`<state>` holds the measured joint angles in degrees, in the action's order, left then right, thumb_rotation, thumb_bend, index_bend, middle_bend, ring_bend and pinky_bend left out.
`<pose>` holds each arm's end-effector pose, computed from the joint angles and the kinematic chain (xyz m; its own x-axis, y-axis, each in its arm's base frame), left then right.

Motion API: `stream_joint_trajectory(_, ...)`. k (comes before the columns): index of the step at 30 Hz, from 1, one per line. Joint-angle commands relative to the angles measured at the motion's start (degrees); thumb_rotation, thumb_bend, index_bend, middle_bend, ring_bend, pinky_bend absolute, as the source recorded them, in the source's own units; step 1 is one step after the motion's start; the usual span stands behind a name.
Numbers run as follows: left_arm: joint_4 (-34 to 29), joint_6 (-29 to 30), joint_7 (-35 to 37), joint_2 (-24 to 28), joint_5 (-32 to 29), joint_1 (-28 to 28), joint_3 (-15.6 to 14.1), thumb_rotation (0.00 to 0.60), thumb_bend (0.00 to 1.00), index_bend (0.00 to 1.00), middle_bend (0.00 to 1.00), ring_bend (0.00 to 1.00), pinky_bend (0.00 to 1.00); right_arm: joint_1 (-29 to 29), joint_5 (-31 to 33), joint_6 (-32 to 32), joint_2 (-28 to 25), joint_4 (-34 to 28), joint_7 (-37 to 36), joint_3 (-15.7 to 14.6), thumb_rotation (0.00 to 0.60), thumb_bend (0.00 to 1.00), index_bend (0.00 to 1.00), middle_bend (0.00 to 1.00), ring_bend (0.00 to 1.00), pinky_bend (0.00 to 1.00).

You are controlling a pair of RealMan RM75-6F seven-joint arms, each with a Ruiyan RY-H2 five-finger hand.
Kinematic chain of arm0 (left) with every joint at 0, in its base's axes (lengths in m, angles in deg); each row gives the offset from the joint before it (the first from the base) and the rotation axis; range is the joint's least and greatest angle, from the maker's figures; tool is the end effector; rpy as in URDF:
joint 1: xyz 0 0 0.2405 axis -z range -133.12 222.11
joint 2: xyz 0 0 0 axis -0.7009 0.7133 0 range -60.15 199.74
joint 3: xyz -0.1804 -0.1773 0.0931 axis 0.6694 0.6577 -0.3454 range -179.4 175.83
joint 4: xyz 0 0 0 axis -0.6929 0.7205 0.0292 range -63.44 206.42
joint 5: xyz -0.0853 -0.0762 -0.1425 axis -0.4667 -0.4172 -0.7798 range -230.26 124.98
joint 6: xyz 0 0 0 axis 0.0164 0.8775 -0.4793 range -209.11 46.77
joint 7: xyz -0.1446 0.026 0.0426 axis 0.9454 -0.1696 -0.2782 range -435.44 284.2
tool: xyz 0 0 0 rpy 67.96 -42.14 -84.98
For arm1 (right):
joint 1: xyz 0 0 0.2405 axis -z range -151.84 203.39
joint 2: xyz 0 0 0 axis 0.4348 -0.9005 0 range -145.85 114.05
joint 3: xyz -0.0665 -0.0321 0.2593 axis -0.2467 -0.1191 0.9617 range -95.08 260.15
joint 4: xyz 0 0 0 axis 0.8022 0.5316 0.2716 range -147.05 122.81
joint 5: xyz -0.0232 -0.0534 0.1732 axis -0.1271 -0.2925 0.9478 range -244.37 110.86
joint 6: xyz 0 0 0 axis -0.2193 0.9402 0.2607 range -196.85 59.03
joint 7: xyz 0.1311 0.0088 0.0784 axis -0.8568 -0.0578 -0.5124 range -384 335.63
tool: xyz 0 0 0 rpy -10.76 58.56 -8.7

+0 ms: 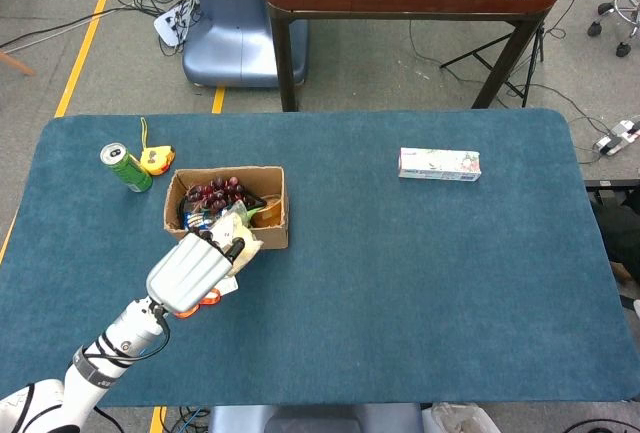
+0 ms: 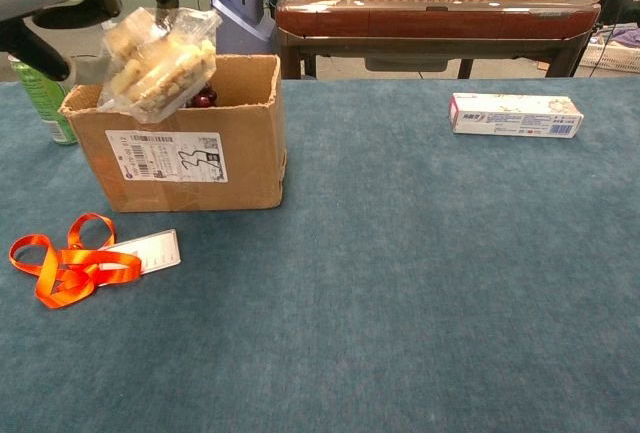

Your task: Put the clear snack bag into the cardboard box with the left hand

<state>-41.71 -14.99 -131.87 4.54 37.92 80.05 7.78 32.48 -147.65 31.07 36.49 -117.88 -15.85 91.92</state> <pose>-0.0925 0.2815 0.1329 0.7448 -0.4325 0.5082 0.2663 -0.5057 -0.8206 -0.2959 -0.1387 0.2898 0.5303 0.2446 0.8118 -0.8426 0.2584 0.4726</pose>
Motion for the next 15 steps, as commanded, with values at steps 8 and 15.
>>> stream_joint_trajectory(8, 5.3, -1.5, -2.3, -5.7, -6.2, 4.7, 4.9, 0.600, 0.30, 0.71, 0.92, 0.80, 0.91, -0.3, 0.4, -0.8, 0.0, -0.2, 0.6, -0.2, 0.600, 0.10, 0.17, 0.33, 0.22, 0.33)
stream_joint_trajectory(15, 9.9, -1.5, -3.3, -9.7, -10.1, 7.6, 7.0, 0.600, 0.30, 0.71, 0.92, 0.80, 0.91, -0.5, 0.5, -1.4, -0.1, -0.4, 0.8, -0.4, 0.600, 0.10, 0.17, 0.33, 0.21, 0.33)
